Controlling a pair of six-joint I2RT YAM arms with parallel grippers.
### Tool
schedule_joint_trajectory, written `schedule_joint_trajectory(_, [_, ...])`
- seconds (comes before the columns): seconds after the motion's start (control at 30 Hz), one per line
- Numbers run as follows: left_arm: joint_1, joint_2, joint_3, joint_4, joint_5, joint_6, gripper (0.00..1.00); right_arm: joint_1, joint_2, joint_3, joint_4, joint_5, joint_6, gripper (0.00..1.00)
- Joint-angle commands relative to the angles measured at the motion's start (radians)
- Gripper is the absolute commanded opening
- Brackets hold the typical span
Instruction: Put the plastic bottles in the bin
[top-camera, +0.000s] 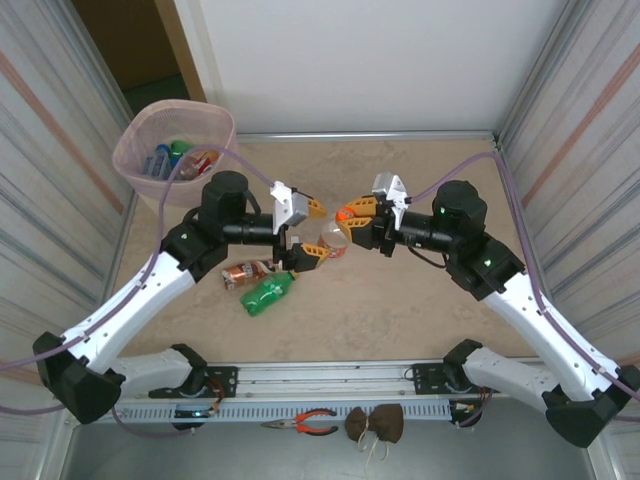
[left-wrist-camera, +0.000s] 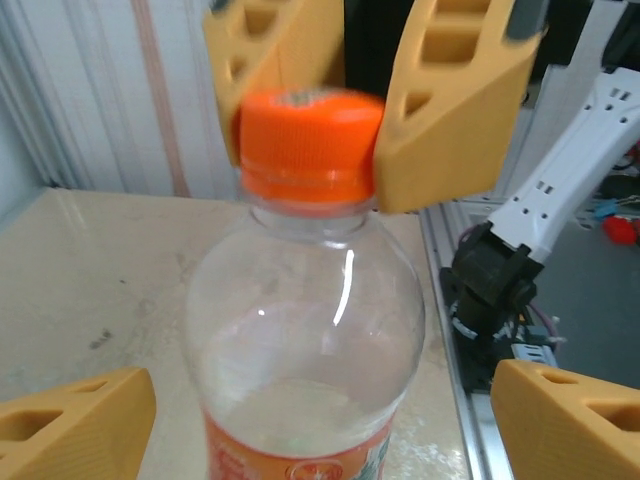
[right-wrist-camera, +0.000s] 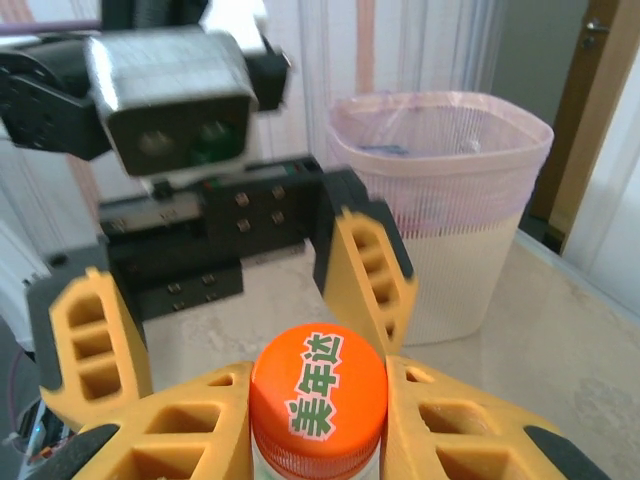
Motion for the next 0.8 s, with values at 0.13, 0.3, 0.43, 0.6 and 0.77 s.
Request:
schedule_joint_trajectory(0.13, [-0.030,0.034,0.050,-0.074,0.090,0.038,0.81,0.014,0.020,0.087,0.048,-0.049,-0.024,0.18])
schedule_joint_trajectory(0.3, [-0.032,0.039,0.070,-0.118,0.119,0.085,0.72,0.015,0.059,0.134,0.022,-0.089,-0.015,0.18])
schedule_joint_trajectory(0.43, [-0.031,0.036,0.079,-0.144,0.133,0.116,0.68,0.021,0.054,0.140,0.025,-0.083,-0.006,0.18])
schedule_joint_trajectory(0.6, [-0.032,0.023,0.070,-0.129,0.124,0.123,0.60,0.028,0.044,0.136,0.026,-0.070,-0.003,0.19])
schedule_joint_trajectory(0.77, [-0.033,0.012,0.074,-0.125,0.105,0.125,0.54,0.033,0.042,0.131,0.025,-0.060,-0.003,0.28])
